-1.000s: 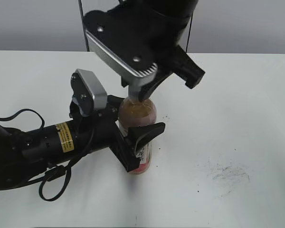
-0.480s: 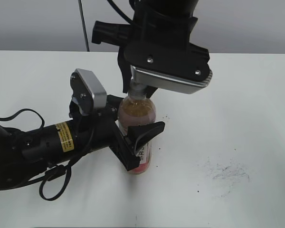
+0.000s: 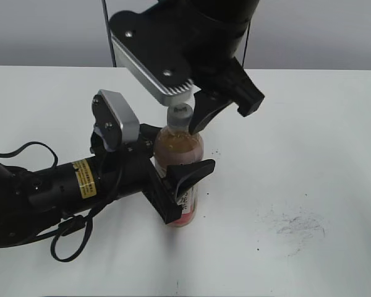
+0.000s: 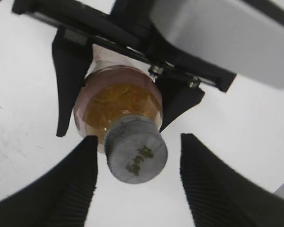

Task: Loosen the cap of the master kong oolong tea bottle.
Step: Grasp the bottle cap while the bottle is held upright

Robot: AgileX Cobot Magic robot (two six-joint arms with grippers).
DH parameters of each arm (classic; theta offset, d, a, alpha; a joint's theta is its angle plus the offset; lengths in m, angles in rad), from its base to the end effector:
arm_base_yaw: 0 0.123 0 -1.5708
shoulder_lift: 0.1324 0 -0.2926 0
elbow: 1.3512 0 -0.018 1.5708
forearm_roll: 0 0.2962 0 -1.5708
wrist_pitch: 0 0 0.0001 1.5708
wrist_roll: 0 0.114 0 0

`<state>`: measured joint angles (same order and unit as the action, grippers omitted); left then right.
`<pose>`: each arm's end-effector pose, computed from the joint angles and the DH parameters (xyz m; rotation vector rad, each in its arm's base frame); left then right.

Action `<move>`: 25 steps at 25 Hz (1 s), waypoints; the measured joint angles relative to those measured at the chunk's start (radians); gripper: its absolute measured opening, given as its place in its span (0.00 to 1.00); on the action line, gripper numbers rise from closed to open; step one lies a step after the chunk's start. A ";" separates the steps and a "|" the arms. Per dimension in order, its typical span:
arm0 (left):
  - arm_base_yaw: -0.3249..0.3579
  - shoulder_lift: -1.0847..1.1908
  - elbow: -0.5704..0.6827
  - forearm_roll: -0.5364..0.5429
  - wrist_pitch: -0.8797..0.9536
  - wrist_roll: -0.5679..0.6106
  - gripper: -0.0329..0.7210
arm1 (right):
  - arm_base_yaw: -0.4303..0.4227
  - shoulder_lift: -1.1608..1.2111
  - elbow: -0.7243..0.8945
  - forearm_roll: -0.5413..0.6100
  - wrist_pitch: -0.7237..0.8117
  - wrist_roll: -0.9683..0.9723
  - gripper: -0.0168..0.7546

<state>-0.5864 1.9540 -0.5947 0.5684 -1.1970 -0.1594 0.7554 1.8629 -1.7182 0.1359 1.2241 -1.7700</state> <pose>0.2569 -0.2392 0.0862 0.9319 1.4927 -0.8266 0.3174 0.3189 0.2823 -2.6791 0.8935 -0.0335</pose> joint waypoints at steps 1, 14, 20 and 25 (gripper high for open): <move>0.000 0.000 0.000 0.000 0.000 0.000 0.63 | 0.000 0.000 0.000 -0.003 0.000 0.100 0.64; 0.000 0.000 0.000 0.000 -0.001 0.001 0.63 | 0.000 0.000 0.000 -0.007 -0.001 1.440 0.75; 0.000 0.000 0.000 0.000 -0.001 0.001 0.63 | 0.000 0.000 0.000 -0.007 -0.001 1.740 0.70; 0.000 0.000 0.000 -0.008 -0.001 0.001 0.63 | 0.000 0.000 0.000 -0.007 -0.001 1.770 0.51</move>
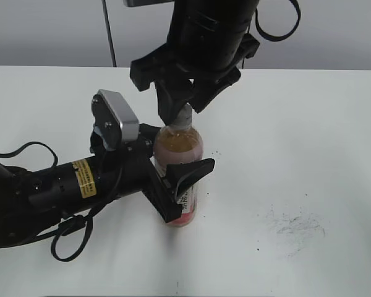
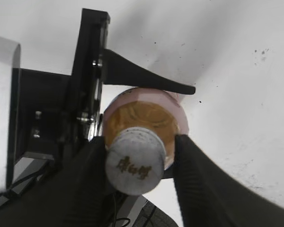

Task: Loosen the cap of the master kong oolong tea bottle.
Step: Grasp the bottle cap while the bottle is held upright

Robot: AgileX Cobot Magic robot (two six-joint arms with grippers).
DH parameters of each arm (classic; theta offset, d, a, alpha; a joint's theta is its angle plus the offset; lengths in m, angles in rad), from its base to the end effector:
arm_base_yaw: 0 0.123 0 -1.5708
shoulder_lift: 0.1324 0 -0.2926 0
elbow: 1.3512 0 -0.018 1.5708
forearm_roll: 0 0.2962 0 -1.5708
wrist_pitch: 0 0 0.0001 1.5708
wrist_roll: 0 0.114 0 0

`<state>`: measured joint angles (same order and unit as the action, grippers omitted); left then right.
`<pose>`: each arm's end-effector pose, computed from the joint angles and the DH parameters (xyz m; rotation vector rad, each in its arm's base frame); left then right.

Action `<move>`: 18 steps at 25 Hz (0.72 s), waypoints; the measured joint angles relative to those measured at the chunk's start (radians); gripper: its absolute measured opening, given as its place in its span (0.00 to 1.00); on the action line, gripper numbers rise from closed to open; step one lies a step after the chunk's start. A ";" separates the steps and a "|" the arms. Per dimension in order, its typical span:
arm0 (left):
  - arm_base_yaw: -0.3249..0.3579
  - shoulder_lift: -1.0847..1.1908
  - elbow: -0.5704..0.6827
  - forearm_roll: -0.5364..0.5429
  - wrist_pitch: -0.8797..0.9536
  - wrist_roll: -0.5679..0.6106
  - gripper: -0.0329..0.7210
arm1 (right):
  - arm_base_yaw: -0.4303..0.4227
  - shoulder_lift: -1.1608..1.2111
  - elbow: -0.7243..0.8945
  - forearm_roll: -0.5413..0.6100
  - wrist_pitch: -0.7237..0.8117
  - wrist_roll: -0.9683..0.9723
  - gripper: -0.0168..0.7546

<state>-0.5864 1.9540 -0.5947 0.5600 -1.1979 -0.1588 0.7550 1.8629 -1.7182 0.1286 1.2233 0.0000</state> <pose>0.2577 -0.2389 0.0865 0.9235 1.4945 -0.8229 0.3182 0.3183 0.2822 -1.0339 2.7105 0.3280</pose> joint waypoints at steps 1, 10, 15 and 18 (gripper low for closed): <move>0.000 0.000 0.000 -0.001 0.000 -0.001 0.63 | 0.000 0.000 0.000 0.003 0.000 -0.006 0.46; 0.000 0.000 0.000 -0.003 0.001 -0.001 0.63 | 0.000 0.000 0.000 0.007 0.000 -0.304 0.37; 0.000 0.000 0.000 -0.003 0.001 -0.001 0.63 | 0.001 0.000 0.000 0.013 0.000 -0.660 0.37; 0.000 0.000 0.000 -0.003 0.001 -0.001 0.63 | 0.001 0.000 0.000 0.016 0.000 -0.906 0.37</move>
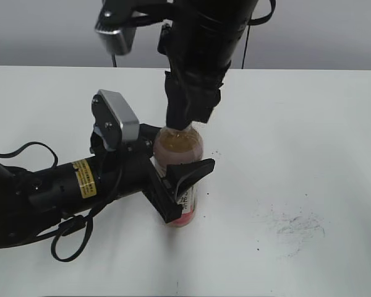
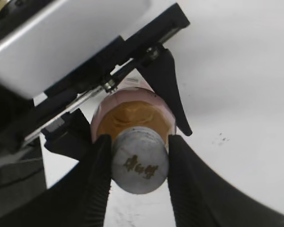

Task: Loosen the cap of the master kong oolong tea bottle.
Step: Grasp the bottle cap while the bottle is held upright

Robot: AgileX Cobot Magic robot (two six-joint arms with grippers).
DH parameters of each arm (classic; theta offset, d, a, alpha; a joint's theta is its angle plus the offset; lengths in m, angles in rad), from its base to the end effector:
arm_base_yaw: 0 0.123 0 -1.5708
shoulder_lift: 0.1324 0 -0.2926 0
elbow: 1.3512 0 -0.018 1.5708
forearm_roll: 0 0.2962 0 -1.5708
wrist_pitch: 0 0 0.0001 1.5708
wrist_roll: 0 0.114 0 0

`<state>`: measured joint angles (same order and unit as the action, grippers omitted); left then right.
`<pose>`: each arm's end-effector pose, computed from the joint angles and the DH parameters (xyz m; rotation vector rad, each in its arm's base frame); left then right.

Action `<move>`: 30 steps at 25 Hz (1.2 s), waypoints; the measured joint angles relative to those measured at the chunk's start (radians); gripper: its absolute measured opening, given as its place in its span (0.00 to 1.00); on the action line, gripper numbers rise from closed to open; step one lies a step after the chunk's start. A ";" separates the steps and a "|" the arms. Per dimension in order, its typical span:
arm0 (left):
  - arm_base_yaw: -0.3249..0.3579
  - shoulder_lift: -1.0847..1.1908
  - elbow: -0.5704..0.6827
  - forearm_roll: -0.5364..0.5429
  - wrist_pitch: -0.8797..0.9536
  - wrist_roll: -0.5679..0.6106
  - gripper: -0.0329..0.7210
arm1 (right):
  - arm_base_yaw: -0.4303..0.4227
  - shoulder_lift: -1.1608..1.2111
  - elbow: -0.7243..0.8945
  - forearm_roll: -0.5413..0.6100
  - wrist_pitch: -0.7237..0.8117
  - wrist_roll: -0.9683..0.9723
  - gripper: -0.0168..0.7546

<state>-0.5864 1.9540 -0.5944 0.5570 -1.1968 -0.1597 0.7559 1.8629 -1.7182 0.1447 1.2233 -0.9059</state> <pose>0.2579 -0.2387 0.0863 0.9203 1.4974 -0.8218 0.3167 0.3198 0.2824 -2.0670 1.9436 0.1719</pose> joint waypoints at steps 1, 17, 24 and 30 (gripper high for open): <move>0.000 0.000 0.000 0.000 0.000 0.000 0.63 | 0.000 0.000 0.000 0.004 0.000 -0.074 0.37; 0.000 0.000 0.000 0.000 0.001 0.000 0.63 | 0.000 0.000 -0.002 0.006 0.002 -1.369 0.37; 0.000 0.000 0.000 -0.002 0.001 -0.001 0.63 | 0.000 0.000 -0.003 0.003 0.002 -1.646 0.37; 0.000 0.000 0.000 -0.003 0.001 -0.001 0.63 | 0.000 0.000 -0.003 0.006 0.002 -1.515 0.39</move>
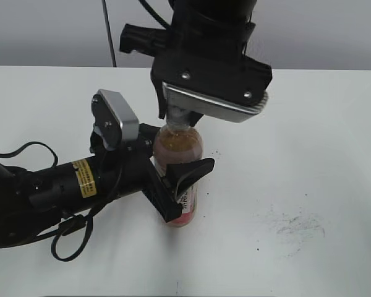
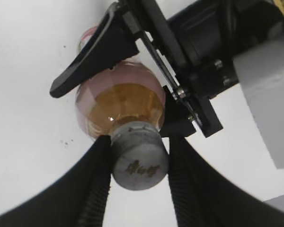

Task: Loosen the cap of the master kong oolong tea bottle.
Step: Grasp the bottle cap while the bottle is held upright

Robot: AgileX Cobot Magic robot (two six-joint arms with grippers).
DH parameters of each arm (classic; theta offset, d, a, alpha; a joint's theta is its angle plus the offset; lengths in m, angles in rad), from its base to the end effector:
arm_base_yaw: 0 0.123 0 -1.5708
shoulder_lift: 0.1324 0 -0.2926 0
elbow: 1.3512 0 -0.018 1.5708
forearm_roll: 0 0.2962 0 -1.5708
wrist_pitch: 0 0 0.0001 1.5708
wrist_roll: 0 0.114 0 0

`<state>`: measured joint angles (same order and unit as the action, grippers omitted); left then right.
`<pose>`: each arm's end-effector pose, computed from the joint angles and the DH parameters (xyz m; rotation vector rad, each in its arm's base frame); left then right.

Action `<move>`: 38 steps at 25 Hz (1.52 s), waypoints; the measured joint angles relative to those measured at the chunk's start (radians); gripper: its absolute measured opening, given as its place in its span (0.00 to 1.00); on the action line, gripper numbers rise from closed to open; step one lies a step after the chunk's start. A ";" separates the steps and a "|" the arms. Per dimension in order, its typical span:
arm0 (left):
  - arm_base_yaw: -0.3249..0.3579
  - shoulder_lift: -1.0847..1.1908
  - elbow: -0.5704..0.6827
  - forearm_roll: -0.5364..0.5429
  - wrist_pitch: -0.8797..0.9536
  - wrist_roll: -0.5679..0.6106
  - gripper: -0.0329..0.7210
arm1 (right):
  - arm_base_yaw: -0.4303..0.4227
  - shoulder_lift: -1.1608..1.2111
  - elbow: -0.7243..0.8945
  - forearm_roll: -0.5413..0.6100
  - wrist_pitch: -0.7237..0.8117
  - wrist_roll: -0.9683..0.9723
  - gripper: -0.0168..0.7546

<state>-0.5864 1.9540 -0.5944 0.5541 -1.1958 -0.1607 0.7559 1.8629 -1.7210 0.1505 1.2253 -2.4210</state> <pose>0.2582 -0.2385 0.0863 0.9171 1.4998 -0.8208 0.3163 0.3203 0.2834 -2.8322 -0.0071 -0.1644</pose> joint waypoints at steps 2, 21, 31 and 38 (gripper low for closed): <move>0.000 0.000 0.000 0.000 0.000 0.000 0.63 | 0.000 0.000 0.000 0.001 0.000 0.144 0.42; 0.000 0.000 0.000 0.002 -0.001 0.000 0.63 | 0.000 0.000 0.000 -0.014 -0.002 2.048 0.70; 0.000 0.000 0.000 0.002 -0.001 0.000 0.63 | 0.000 -0.001 0.000 -0.022 -0.002 2.421 0.68; 0.000 0.000 0.000 0.002 0.000 0.000 0.63 | 0.000 -0.006 0.000 -0.017 -0.002 2.415 0.41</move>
<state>-0.5864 1.9540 -0.5944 0.5561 -1.1958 -0.1607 0.7559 1.8567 -1.7210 0.1336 1.2234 -0.0060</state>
